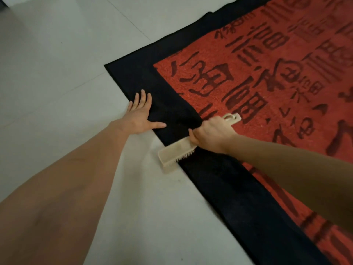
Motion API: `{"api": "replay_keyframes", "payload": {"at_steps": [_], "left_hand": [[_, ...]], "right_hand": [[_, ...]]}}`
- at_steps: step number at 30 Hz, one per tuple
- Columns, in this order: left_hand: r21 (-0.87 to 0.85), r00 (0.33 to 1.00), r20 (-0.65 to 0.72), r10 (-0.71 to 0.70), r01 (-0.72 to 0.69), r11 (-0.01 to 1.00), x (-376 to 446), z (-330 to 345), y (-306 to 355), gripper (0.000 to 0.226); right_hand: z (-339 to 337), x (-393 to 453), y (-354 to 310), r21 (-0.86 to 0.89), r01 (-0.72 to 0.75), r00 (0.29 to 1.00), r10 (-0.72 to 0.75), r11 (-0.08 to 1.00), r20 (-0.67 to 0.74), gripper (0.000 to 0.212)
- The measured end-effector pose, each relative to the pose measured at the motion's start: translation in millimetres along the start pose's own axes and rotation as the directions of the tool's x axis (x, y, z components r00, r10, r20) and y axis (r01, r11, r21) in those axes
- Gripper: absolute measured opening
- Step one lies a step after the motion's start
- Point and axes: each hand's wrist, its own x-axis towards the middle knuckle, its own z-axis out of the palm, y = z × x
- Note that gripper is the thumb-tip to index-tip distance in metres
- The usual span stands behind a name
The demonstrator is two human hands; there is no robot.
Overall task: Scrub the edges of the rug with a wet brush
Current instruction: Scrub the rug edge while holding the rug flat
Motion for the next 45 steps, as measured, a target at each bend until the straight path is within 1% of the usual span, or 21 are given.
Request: {"api": "replay_keyframes", "payload": {"at_steps": [2,4,7,10,12,14,17,19,21,23,25,26,30,31,33,35,37,39,41,43,45], "left_hand": [[0.002,1.000,0.023,0.011,-0.011,1.000,-1,-2,0,0.117],[0.010,0.999,0.034,-0.005,0.005,1.000,-6,-3,2,0.117],[0.033,0.999,-0.048,-0.005,0.006,0.999,-12,-8,14,0.110],[-0.011,0.958,-0.222,0.182,-0.189,0.982,-34,12,37,0.091],[-0.139,0.965,-0.148,0.214,-0.235,0.962,-53,35,49,0.082],[-0.150,0.984,-0.061,0.170,-0.178,0.973,-60,48,48,0.081],[-0.009,0.986,0.018,0.165,-0.165,0.986,-59,46,46,0.110],[0.040,0.986,0.035,0.162,-0.163,0.986,-61,45,48,0.131],[0.065,0.991,0.014,0.132,-0.132,0.989,-65,49,53,0.141],[0.083,0.994,-0.011,0.113,-0.111,0.990,-63,48,55,0.143],[0.094,0.994,-0.009,0.110,-0.109,0.990,-64,47,56,0.142],[0.093,0.995,-0.014,0.103,-0.101,0.991,-65,47,53,0.144],[0.115,0.993,0.032,0.112,-0.115,0.987,-66,41,55,0.147],[0.119,0.994,0.041,0.105,-0.110,0.987,-67,41,57,0.147],[0.130,0.995,0.038,0.097,-0.101,0.986,-64,38,59,0.147],[0.133,0.995,0.033,0.097,-0.100,0.986,-60,36,58,0.146],[0.137,0.994,0.043,0.097,-0.102,0.985,-57,34,56,0.145],[0.126,0.996,0.052,0.074,-0.080,0.989,-59,31,57,0.144],[0.110,0.996,0.043,0.081,-0.085,0.990,-63,29,65,0.140],[0.037,0.981,0.035,0.193,-0.194,0.980,-69,30,81,0.127],[-0.091,0.955,0.041,0.294,-0.290,0.953,-82,43,101,0.112]], "right_hand": [[3,-37,-11,0.103,0.072,0.995,-0.078,0.992,0.060,0.052],[-1,-48,-9,0.129,0.126,0.988,-0.136,0.984,0.074,0.056],[-4,-17,3,0.001,-0.018,1.000,0.018,1.000,0.009,0.048],[5,-13,-2,0.028,-0.131,0.991,0.131,0.991,-0.010,0.045],[5,-21,-6,0.033,-0.133,0.991,0.134,0.991,0.000,0.050],[0,-22,-6,0.024,-0.097,0.995,0.097,0.995,0.009,0.049],[-6,-46,-13,0.037,-0.080,0.992,0.076,0.996,0.098,0.048],[-9,-77,-22,0.096,0.068,0.976,-0.086,0.993,0.198,0.056],[-20,-78,-20,0.074,0.174,0.960,-0.186,0.982,0.210,0.057],[-24,-53,-13,-0.043,0.150,0.973,-0.139,0.988,0.185,0.051],[-29,-49,-16,-0.018,-0.016,0.995,0.017,1.000,0.100,0.048],[-25,-60,-21,0.013,-0.033,0.996,0.032,0.999,0.089,0.049],[-28,-142,-43,0.160,0.123,0.973,-0.151,0.979,0.175,0.051],[-32,-142,-39,0.120,0.088,0.975,-0.111,0.989,0.194,0.050],[-32,-122,-26,0.011,-0.067,0.991,0.065,0.998,0.115,0.052],[-29,-114,-29,0.010,-0.198,0.978,0.196,0.980,0.070,0.052],[-20,-134,-45,0.035,-0.144,0.987,0.141,0.989,0.084,0.053],[-27,-158,-55,0.116,-0.025,0.984,0.004,0.993,0.179,0.055],[-40,-162,-47,0.098,0.038,0.975,-0.058,0.994,0.213,0.053],[-49,-146,-31,0.065,-0.013,0.985,0.002,0.998,0.171,0.049],[-52,-123,-17,0.046,-0.099,0.994,0.097,0.994,0.053,0.052]]}}
